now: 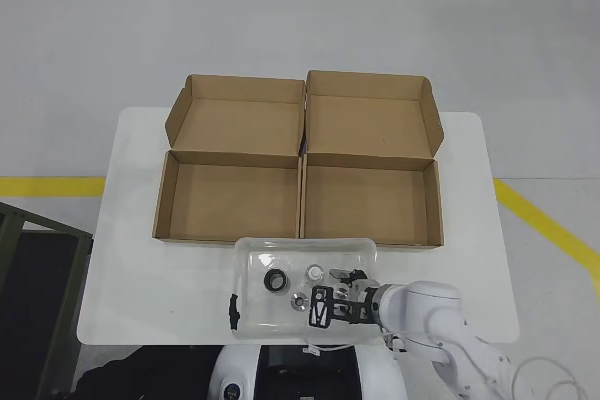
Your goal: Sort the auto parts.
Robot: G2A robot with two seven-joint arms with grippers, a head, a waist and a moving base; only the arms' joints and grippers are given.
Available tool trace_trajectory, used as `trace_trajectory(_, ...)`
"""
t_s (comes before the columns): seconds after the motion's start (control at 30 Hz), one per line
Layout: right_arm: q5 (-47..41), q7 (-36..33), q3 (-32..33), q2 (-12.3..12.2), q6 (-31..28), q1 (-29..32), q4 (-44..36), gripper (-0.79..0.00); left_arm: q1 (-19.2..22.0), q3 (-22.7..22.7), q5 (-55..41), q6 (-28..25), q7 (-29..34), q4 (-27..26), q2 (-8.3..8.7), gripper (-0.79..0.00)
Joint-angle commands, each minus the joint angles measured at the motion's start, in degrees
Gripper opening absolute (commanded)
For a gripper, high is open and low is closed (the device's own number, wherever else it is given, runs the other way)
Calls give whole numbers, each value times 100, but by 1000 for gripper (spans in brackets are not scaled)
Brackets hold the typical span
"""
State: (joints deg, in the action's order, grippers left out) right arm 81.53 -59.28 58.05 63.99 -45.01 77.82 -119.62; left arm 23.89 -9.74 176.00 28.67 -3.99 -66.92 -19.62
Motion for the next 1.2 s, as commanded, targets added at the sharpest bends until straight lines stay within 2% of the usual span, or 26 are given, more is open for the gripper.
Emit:
trace_trajectory(0.0,-52,-95,-82,-39,94,-61,12,-311,0,0,0,0,0,0,0,0)
trace_trajectory(0.37,-543,-565,-551,-304,564,-476,124,-397,0,0,0,0,0,0,0,0)
trace_trajectory(0.53,-795,-723,-745,-421,723,-700,147,-486,0,0,0,0,0,0,0,0)
trace_trajectory(0.63,-908,-825,-824,-482,825,-815,144,-582,0,0,0,0,0,0,0,0)
trace_trajectory(0.7,-974,-882,-865,-520,882,-880,139,-782,0,0,0,0,0,0,0,0)
trace_trajectory(0.9,-1166,-984,-947,-624,984,-992,54,-785,0,0,0,0,0,0,0,0)
trace_trajectory(1.17,-1299,-1090,-869,-800,1091,-910,-501,-785,0,0,0,0,0,0,0,0)
